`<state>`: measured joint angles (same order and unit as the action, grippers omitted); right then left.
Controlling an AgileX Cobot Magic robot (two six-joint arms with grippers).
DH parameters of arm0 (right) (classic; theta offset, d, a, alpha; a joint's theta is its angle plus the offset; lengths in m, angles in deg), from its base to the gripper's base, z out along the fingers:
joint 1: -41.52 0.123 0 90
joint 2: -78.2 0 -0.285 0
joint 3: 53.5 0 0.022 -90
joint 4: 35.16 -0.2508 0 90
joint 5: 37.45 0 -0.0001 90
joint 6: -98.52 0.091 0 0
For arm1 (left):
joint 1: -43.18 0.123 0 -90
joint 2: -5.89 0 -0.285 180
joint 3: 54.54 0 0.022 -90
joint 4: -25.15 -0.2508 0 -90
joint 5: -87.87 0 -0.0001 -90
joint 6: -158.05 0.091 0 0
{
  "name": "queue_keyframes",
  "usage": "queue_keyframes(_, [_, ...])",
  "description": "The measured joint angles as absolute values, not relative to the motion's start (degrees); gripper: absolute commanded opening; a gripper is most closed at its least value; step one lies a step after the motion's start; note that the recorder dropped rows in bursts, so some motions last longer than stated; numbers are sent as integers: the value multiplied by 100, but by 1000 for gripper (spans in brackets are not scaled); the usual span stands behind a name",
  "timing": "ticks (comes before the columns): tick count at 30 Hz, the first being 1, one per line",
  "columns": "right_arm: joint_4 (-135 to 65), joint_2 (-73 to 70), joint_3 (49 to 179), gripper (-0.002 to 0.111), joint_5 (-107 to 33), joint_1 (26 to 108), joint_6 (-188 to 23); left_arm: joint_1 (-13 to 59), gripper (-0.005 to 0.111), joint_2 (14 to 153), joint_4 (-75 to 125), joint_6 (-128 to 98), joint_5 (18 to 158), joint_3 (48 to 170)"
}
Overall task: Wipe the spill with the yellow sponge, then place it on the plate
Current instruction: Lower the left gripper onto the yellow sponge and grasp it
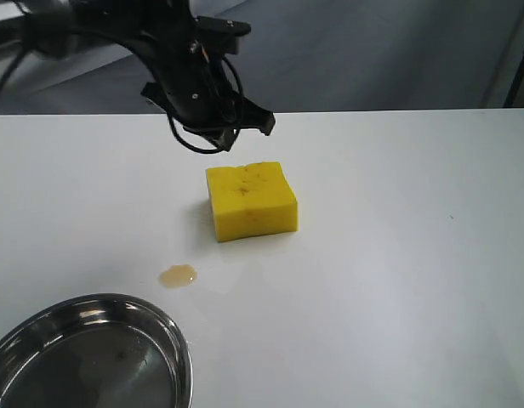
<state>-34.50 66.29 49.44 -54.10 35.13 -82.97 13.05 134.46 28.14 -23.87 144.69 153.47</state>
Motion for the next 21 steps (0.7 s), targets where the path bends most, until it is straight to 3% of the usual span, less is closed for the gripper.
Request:
queue_keyframes(3, [-3450, 6629, 4944, 0, -5410, 3513, -8297, 1282, 6, 14070, 2848, -2334, 14600, 15824])
queue_keyframes(9, [-3450, 6629, 4944, 0, -5410, 3513, -8297, 1248, 39, 14767, 2896, -2195, 14635, 16181])
queue_keyframes(11, [-3450, 6629, 4944, 0, -5410, 3513, -8297, 1248, 43, 14849, 2896, -2195, 14647, 16181])
queue_keyframes(16, [-3450, 6629, 4944, 0, -5410, 3513, -8297, 1248, 34, 14922, 2919, -2195, 14647, 16232])
queue_keyframes(21, [-3450, 6629, 4944, 0, -5410, 3513, -8297, 1248, 2, 15044, 2919, -2195, 14701, 16246])
